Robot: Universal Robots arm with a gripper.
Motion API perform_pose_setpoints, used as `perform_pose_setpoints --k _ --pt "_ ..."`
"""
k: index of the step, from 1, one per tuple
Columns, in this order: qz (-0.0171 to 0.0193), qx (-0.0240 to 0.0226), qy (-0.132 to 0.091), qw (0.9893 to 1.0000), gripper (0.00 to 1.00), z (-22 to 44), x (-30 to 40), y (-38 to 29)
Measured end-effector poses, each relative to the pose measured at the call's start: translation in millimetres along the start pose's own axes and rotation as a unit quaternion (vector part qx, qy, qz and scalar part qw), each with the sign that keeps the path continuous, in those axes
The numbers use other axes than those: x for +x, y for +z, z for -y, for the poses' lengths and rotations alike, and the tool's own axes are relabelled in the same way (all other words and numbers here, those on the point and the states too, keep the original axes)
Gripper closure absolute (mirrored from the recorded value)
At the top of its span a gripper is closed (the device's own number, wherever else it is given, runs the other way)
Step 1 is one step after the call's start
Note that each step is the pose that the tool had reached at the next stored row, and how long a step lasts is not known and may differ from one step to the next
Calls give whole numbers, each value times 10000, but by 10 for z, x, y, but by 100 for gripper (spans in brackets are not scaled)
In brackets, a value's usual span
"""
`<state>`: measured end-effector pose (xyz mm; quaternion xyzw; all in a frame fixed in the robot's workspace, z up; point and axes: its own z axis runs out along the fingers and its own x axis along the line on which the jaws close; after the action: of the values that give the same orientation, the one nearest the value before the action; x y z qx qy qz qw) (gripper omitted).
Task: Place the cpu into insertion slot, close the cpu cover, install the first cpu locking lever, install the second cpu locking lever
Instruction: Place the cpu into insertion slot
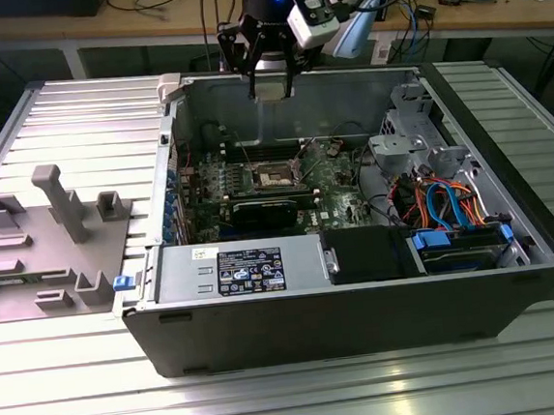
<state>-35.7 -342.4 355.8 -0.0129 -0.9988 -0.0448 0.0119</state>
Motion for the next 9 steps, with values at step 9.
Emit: perform_pose_setpoints --k 9 --pt "-3 0 0 10000 46 3 -1 28"
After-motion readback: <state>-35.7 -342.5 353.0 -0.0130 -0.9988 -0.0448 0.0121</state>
